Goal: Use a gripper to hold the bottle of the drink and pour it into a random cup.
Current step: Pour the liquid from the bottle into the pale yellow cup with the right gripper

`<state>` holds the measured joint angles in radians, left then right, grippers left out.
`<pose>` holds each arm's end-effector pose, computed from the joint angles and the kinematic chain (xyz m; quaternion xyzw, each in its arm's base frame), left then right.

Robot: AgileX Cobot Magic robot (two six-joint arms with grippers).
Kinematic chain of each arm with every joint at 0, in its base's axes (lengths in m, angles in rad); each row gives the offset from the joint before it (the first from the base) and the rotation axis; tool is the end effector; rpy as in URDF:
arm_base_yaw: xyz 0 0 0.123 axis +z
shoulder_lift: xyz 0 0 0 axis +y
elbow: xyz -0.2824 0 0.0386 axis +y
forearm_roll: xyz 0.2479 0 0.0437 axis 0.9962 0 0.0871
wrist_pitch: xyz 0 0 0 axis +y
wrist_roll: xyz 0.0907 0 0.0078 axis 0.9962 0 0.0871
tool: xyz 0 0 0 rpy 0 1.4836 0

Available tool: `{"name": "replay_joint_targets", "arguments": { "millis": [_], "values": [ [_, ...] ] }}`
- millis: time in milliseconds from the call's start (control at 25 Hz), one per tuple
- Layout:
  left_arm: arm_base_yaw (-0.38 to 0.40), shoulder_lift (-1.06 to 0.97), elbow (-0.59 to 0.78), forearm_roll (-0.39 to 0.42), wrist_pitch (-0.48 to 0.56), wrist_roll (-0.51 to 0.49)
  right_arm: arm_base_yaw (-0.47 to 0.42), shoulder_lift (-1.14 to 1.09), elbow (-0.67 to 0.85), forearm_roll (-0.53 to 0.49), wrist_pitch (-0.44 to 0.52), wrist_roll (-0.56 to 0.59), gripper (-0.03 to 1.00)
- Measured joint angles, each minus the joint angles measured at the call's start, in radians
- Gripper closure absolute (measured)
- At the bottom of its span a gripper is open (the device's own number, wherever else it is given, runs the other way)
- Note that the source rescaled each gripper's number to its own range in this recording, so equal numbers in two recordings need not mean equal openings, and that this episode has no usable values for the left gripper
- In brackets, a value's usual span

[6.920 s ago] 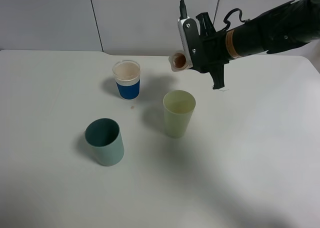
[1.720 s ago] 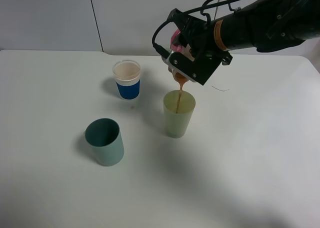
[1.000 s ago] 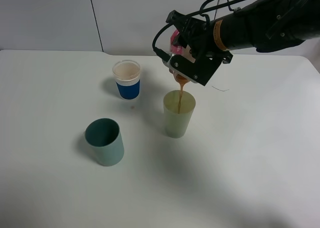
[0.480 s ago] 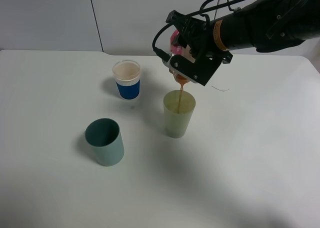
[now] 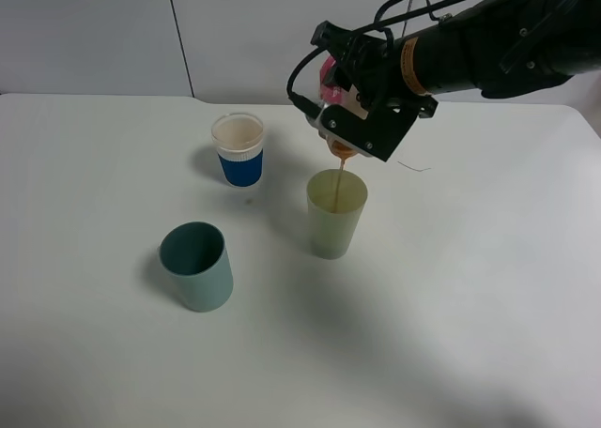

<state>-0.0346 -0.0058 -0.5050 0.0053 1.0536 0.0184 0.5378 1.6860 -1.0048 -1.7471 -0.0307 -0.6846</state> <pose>-0.0060 0.0006 0.2791 0.0224 0.8482 -0.0016 0.5292 0.3130 0.1898 0.2256 -0.8816 0.0689 -0.3711 0.2835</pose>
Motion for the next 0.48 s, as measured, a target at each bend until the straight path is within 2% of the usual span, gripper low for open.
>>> {"name": "replay_joint_targets", "arguments": {
  "millis": [480],
  "values": [
    [0.000, 0.000, 0.000, 0.000, 0.000, 0.000, 0.014, 0.000, 0.000, 0.000, 0.002, -0.057, 0.97]
  ]
}}
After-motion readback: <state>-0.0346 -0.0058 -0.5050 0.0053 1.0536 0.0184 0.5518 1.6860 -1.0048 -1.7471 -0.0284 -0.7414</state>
